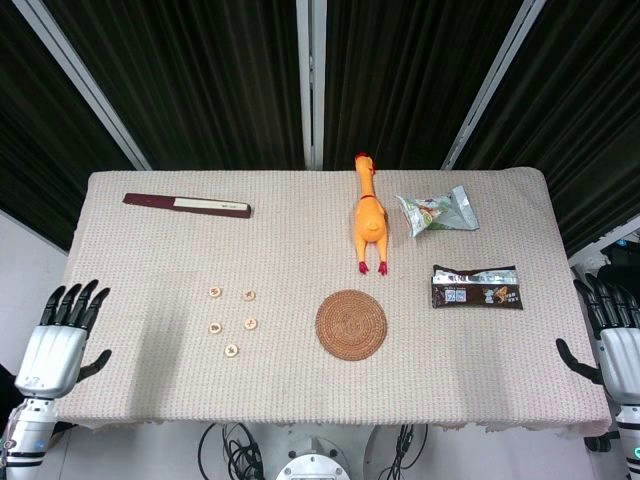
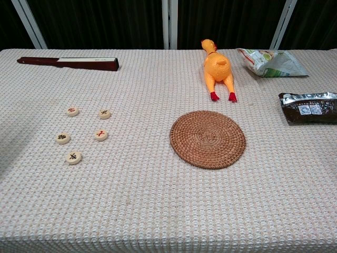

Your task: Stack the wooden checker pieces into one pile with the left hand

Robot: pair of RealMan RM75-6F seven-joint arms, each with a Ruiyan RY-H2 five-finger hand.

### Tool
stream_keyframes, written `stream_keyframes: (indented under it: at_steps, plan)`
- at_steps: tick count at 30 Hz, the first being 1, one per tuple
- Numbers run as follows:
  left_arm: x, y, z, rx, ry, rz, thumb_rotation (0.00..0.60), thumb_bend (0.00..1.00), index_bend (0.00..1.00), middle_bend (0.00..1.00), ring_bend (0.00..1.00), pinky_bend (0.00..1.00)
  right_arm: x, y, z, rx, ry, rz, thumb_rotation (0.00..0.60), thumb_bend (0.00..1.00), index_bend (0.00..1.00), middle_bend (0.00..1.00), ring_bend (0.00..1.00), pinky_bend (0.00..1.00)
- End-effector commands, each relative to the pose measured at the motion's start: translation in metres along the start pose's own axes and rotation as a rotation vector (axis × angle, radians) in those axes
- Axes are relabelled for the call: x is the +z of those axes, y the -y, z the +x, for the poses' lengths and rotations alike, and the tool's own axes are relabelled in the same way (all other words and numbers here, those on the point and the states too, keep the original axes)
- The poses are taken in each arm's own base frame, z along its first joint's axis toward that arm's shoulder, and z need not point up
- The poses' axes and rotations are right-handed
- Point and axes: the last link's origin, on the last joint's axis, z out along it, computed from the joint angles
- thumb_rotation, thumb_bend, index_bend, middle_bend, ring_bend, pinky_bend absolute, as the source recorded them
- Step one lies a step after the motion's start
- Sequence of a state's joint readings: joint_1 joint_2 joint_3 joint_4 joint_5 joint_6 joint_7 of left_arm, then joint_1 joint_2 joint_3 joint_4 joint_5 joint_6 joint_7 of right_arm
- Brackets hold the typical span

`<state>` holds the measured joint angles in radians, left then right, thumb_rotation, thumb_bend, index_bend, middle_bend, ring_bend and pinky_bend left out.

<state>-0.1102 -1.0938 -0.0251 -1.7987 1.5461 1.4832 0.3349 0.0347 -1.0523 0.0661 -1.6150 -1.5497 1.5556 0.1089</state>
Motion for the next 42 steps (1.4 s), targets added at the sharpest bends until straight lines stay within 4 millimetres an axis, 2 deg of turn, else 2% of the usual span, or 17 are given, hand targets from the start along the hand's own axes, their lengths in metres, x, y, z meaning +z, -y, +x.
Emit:
stream_keyframes:
  at_steps: [1,8,15,21,28,34,42]
  plan:
    - [0.000,0.003,0.005,0.000,-0.018,0.013,0.600,0.20,0.09,0.00,0.00,0.00,0.000,0.000,0.000,0.001,0.000,0.001,0.600,0.26,0.00,0.00,0.00,0.00]
    - [-0.002,0.000,0.001,-0.013,-0.005,0.002,0.600,0.20,0.09,0.00,0.00,0.00,0.000,0.002,-0.001,0.003,0.003,0.008,0.600,0.26,0.00,0.00,0.00,0.00]
    - [0.000,-0.023,-0.006,-0.040,0.031,-0.094,0.600,0.20,0.11,0.00,0.00,0.00,0.000,0.001,0.000,0.007,-0.001,0.011,0.600,0.26,0.00,0.00,0.00,0.00]
    - [-0.003,-0.058,-0.031,-0.061,0.126,-0.267,0.600,0.22,0.16,0.00,0.00,0.00,0.000,-0.001,0.001,0.012,0.002,0.005,0.600,0.26,0.00,0.00,0.00,0.00]
    - [0.012,-0.093,-0.064,-0.043,0.199,-0.394,0.600,0.22,0.18,0.00,0.00,0.00,-0.002,-0.002,0.005,0.031,-0.015,0.010,0.600,0.26,0.00,0.00,0.00,0.00]
    - [0.022,-0.102,-0.087,-0.025,0.239,-0.422,0.600,0.23,0.22,0.00,0.00,0.00,-0.003,-0.002,0.006,0.035,-0.017,0.013,0.600,0.26,0.00,0.00,0.00,0.00]
    - [0.035,-0.106,-0.101,-0.045,0.228,-0.429,0.600,0.23,0.27,0.01,0.00,0.00,-0.005,-0.003,0.007,0.041,-0.024,0.013,0.600,0.26,0.00,0.00,0.00,0.00]
